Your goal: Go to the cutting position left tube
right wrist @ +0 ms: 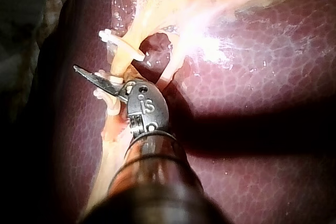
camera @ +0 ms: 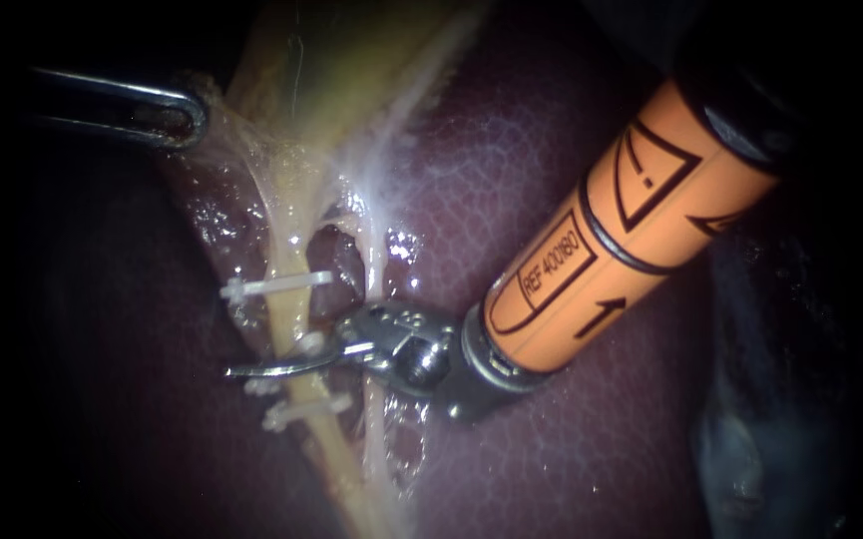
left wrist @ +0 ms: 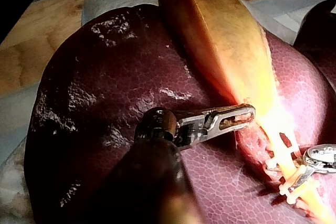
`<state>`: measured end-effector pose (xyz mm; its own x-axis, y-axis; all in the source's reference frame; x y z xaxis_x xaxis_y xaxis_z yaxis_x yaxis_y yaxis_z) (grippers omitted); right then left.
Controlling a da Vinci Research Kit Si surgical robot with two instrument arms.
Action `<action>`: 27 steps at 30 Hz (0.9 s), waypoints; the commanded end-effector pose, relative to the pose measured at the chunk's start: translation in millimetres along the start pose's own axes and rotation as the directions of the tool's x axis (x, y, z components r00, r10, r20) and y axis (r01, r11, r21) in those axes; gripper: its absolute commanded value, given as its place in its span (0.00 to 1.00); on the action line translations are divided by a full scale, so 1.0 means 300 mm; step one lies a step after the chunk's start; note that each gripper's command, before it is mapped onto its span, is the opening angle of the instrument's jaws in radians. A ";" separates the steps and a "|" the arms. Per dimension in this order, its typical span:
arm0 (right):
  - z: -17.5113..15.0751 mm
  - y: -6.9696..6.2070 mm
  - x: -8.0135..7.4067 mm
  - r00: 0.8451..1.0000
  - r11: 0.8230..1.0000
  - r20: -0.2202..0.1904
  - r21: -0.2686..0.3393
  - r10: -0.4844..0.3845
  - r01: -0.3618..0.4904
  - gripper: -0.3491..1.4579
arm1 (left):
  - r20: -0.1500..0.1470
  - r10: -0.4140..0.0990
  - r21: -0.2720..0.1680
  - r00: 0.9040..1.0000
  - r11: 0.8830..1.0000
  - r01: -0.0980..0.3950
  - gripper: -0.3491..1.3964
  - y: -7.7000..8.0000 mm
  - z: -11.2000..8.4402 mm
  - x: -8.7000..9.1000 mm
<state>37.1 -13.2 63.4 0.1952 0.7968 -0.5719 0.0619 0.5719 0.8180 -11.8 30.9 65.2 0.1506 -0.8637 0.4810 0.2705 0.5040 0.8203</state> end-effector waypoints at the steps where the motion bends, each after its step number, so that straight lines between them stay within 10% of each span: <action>1: 0.000 -0.0001 0.0000 1.000 1.000 0.000 0.000 0.000 0.000 0.94 | 0.000 0.000 0.000 1.000 1.000 0.000 0.00 0.0000 0.0000 0.0000; 9: -0.001 -0.0009 0.0004 1.000 1.000 0.007 0.028 0.013 -0.013 0.93 | 0.000 0.000 0.000 1.000 1.000 0.000 0.00 0.0000 -0.0001 0.0000; 19: -0.010 0.0006 0.0040 0.988 0.991 0.152 0.129 0.006 -0.025 0.90 | 0.000 0.000 0.000 1.000 1.000 0.000 0.00 0.0000 -0.0001 0.0000; 27: -0.012 0.0022 0.0070 0.982 0.983 0.190 0.180 0.005 -0.040 0.91 | 0.000 0.000 0.000 1.000 1.000 0.000 0.00 0.0001 -0.0003 0.0001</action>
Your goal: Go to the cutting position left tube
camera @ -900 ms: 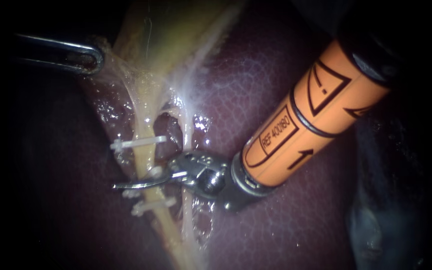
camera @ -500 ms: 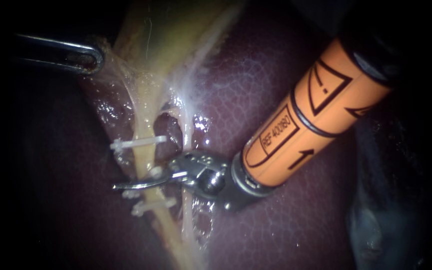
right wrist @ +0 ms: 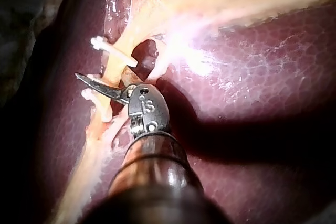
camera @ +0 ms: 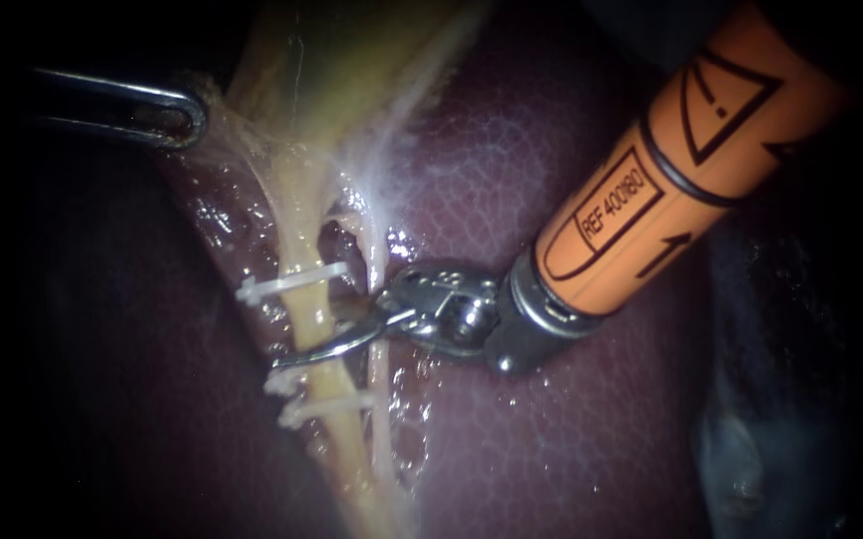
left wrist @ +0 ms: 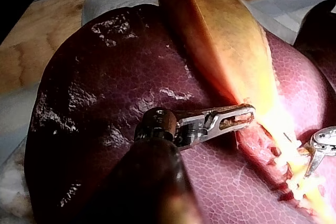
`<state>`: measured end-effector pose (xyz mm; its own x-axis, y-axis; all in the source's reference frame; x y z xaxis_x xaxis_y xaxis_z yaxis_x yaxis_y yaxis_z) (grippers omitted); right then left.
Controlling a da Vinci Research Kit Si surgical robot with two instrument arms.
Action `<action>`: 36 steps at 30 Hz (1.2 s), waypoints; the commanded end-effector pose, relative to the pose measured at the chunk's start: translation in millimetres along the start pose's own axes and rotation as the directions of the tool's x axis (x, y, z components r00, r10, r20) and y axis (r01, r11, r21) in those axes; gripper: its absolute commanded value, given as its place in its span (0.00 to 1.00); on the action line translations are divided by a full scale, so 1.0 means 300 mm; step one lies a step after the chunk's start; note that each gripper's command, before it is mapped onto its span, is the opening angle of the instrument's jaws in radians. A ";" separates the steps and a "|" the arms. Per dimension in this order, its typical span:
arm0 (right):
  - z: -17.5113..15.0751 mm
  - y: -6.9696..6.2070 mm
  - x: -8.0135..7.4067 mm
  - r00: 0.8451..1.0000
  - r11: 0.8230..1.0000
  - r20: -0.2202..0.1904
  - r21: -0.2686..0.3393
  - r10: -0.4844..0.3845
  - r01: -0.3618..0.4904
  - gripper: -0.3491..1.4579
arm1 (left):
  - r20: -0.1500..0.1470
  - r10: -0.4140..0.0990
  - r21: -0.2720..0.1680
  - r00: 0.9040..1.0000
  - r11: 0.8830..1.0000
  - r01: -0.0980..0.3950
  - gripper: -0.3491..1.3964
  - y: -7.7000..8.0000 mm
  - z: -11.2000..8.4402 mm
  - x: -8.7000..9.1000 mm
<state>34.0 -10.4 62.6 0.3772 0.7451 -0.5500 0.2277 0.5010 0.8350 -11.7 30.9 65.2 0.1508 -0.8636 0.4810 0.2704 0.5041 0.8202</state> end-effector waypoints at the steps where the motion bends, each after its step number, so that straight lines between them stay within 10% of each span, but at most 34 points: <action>1: 0.000 -0.0004 0.0000 1.000 1.000 0.003 0.010 0.003 -0.003 0.91 | 0.000 0.000 0.000 1.000 1.000 0.000 0.00 0.0000 0.0000 0.0000; 12: 0.003 -0.0051 0.0025 0.999 0.995 0.037 0.104 0.003 -0.007 0.91 | 0.000 0.000 0.000 1.000 1.000 0.000 0.00 0.0000 0.0002 0.0000; 28: 0.013 -0.0005 0.0059 0.982 0.964 -0.185 0.266 0.045 0.006 0.90 | 0.000 0.000 0.001 1.000 1.000 0.000 0.00 0.0012 0.0001 0.0000; 36: 0.012 -0.0031 0.0111 0.976 0.960 -0.209 0.279 0.058 0.003 0.90 | 0.000 0.000 0.001 1.000 1.000 0.000 0.00 0.0013 0.0000 0.0001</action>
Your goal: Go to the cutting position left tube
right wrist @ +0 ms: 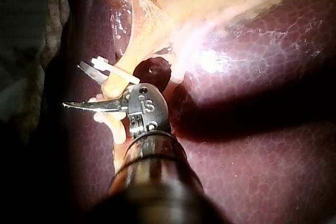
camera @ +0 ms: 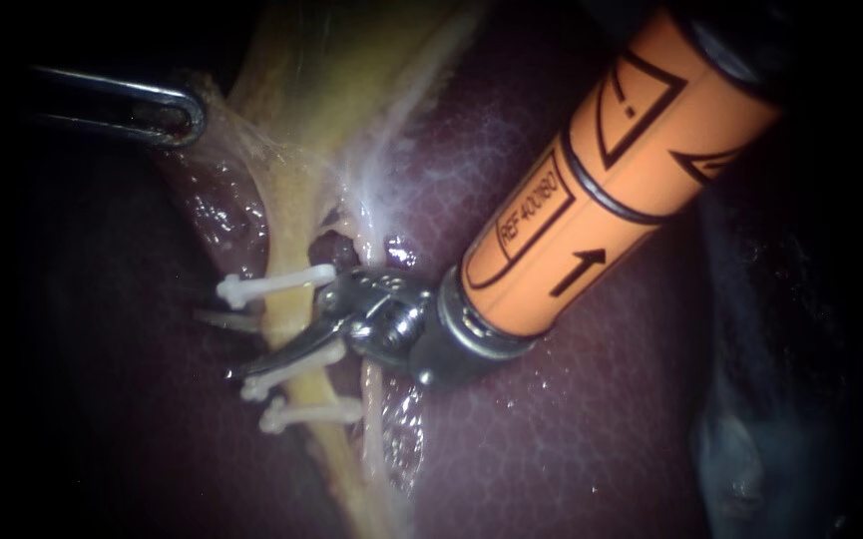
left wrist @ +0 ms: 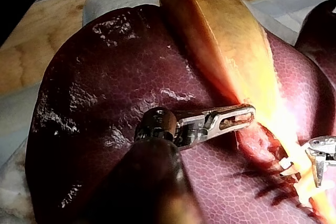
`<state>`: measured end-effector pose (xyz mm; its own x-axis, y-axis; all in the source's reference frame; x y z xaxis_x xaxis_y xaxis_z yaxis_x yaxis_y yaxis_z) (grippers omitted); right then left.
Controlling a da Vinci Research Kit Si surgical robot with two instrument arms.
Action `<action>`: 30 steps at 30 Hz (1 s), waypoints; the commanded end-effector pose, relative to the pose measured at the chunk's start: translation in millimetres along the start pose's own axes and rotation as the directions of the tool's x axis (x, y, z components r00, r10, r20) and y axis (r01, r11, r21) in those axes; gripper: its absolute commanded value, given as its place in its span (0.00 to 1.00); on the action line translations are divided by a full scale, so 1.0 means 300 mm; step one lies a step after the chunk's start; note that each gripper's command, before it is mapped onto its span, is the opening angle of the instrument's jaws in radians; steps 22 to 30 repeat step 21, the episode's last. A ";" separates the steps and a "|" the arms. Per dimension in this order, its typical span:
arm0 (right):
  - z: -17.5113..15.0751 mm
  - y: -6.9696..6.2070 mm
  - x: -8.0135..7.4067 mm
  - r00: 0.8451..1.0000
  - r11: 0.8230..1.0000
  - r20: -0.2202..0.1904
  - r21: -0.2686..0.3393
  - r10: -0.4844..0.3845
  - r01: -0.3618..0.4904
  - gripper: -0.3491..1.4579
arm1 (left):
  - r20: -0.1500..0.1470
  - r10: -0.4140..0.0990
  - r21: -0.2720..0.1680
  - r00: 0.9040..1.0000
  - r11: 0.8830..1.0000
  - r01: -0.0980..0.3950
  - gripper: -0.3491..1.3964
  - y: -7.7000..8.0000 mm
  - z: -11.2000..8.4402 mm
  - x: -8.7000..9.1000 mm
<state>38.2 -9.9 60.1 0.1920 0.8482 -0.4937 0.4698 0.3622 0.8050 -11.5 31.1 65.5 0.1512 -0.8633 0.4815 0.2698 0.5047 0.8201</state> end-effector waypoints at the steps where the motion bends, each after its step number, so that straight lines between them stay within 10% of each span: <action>1: 0.000 -0.0007 0.0007 1.000 1.000 0.000 0.001 0.002 -0.002 0.90 | 0.000 0.000 0.000 1.000 1.000 0.000 0.00 0.0000 0.0001 0.0001; 30: 0.001 -0.0017 0.0013 1.000 1.000 0.000 0.003 0.003 -0.003 0.90 | 0.000 0.000 0.000 1.000 1.000 0.000 0.00 0.0000 0.0001 0.0002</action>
